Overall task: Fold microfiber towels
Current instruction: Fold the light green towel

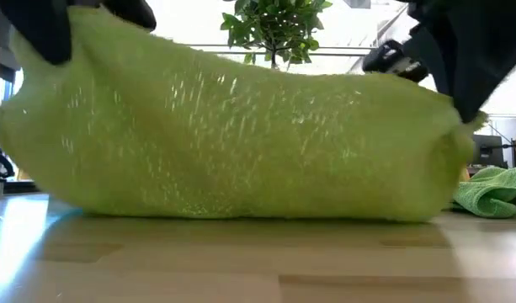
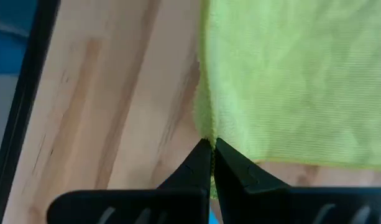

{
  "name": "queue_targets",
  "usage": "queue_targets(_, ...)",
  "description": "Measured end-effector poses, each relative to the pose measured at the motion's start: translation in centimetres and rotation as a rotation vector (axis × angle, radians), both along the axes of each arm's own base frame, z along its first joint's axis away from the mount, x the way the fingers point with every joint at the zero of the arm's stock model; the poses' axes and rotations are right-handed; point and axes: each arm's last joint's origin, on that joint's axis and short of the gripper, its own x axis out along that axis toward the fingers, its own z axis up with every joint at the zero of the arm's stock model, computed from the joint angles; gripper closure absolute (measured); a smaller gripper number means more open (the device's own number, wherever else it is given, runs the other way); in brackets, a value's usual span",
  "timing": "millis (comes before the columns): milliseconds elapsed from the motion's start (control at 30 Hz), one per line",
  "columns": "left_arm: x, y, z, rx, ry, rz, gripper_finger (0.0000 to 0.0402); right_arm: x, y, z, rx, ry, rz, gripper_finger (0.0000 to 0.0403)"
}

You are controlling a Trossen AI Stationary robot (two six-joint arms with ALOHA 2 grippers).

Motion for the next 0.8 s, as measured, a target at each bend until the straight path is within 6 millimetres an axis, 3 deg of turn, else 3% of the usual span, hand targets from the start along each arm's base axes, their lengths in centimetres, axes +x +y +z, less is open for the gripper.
queue_targets(200, 0.0, 0.9, -0.4, 0.051, 0.042, 0.029, 0.0401, 0.5, -1.1, -0.3, -0.03, -0.035, 0.06, 0.0402)
queue_targets(400, -0.2, 2.9, -0.6, 0.148, 0.118, 0.086, 0.0401, 1.9, -4.3, -0.3, -0.079, -0.051, 0.035, 0.0402)
queue_targets(800, -0.8, 6.8, -3.1, 0.209, 0.239, 0.278, 0.0401, 3.6, -10.1, -0.3, -0.131, -0.071, -0.013, 0.0402)
